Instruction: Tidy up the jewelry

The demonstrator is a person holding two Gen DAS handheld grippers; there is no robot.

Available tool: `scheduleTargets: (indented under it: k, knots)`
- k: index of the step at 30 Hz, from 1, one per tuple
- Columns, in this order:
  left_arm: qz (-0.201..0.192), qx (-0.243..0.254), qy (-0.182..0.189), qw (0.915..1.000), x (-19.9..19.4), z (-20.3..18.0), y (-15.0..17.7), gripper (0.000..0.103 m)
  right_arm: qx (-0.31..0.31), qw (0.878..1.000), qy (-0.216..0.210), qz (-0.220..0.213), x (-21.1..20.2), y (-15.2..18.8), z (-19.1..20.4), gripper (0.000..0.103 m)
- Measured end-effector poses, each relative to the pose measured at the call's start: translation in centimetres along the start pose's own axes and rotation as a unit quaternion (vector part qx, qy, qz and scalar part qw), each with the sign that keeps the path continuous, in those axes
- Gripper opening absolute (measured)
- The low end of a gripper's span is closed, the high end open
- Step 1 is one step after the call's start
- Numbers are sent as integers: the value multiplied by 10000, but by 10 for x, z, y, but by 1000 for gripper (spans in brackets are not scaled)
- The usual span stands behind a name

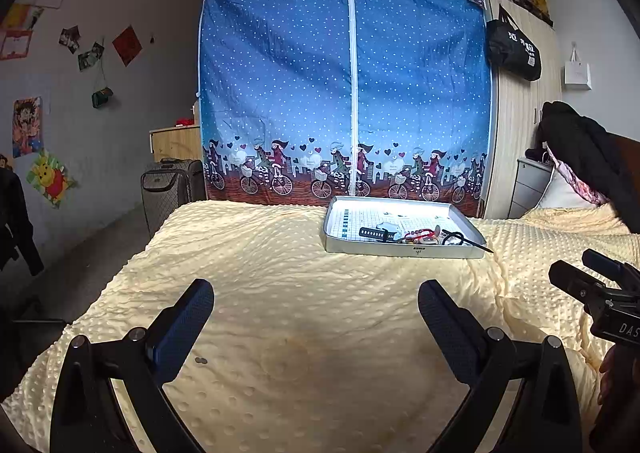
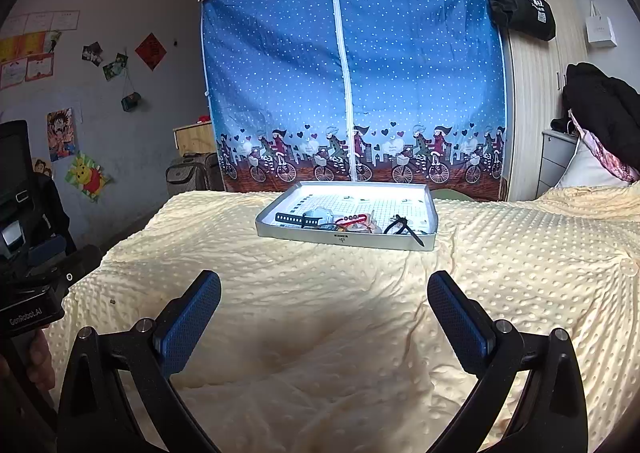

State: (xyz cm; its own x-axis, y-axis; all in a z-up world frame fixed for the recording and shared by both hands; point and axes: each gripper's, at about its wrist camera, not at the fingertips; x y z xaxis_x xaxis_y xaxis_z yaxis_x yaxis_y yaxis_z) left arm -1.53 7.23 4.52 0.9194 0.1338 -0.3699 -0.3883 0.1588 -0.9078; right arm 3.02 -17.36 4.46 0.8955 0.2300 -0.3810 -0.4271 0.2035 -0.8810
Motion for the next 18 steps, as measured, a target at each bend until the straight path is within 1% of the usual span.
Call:
scheduleTargets:
  k: [5,9,18]
  knots:
    - [33,3,-17,10000,2,0,0,103,-11,10000,0,16,0,2,1,101]
    - [-28,82,-67,9999,0,-2,1,103,-11,10000,-2,34,1,3,2,101]
    - [165,158,84,9997,6,-6,5,103,-4,10000,10,46,3,2,1,101]
Point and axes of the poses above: each gripper's, at about its wrist camera, not at the fingertips, and x roughly the way its jaws point, z to its left, y to its underside, and after that the axes turned 13 degrees about x, right-handed
